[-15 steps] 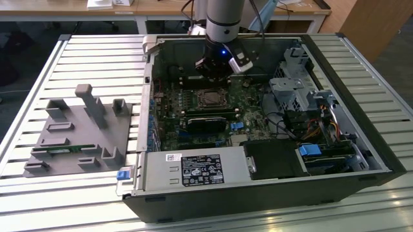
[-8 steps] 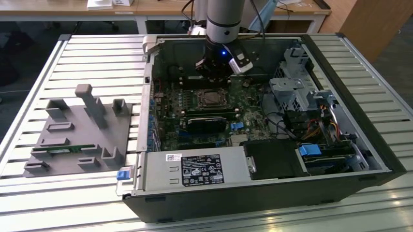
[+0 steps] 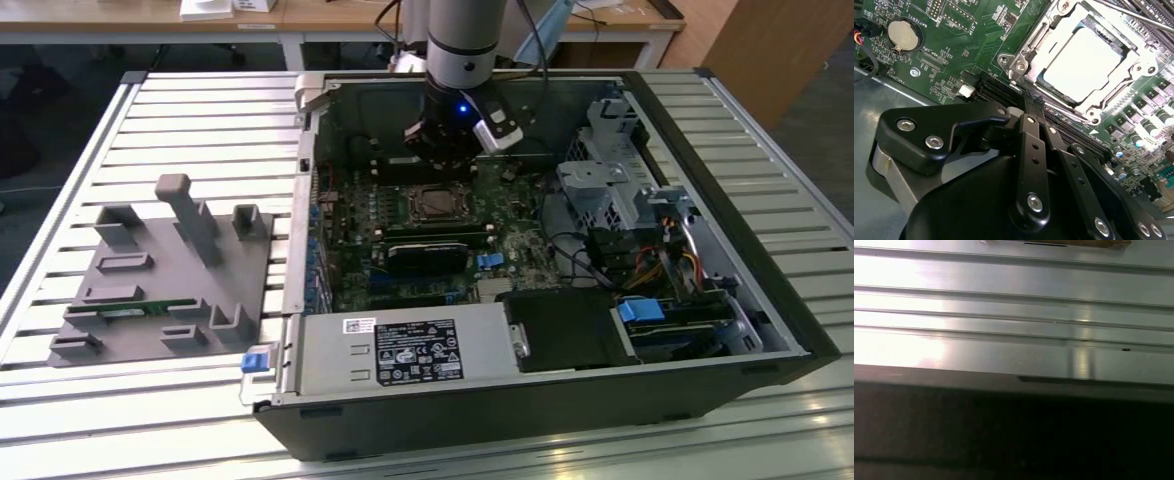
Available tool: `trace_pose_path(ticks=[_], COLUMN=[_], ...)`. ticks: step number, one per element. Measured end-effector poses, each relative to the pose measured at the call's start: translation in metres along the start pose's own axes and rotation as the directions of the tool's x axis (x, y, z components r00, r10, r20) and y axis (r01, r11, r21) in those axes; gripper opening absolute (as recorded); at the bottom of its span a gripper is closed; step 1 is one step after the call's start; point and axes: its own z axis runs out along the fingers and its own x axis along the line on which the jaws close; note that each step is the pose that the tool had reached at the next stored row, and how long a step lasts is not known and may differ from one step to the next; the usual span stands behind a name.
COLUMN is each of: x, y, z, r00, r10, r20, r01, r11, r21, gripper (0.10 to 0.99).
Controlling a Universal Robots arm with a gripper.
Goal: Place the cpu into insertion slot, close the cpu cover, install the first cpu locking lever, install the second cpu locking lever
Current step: 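Install the first cpu locking lever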
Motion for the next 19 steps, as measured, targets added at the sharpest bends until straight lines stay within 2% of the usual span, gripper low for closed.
trace_pose_path(ticks=[3, 7, 11, 19], x=[0.0, 0.0001, -0.0002, -0.0007], y=[-0.0001, -0.0002, -0.0001, 0.0002], z=[0.0006, 0.0022, 0.0039, 0.0043], r00=[1.0, 1.0, 1.0, 1.0], r10=[0.0, 0.0, 0.0, 0.0], r20=[-0.0002, -0.0009, -0.0011, -0.0004], r01=[0.0, 0.0, 0.0, 0.0], r11=[1.0, 0.9999, 0.9998, 0.9998], r21=[0.003, 0.015, 0.022, 0.022], gripper=[0.122, 0.122, 0.122, 0.122])
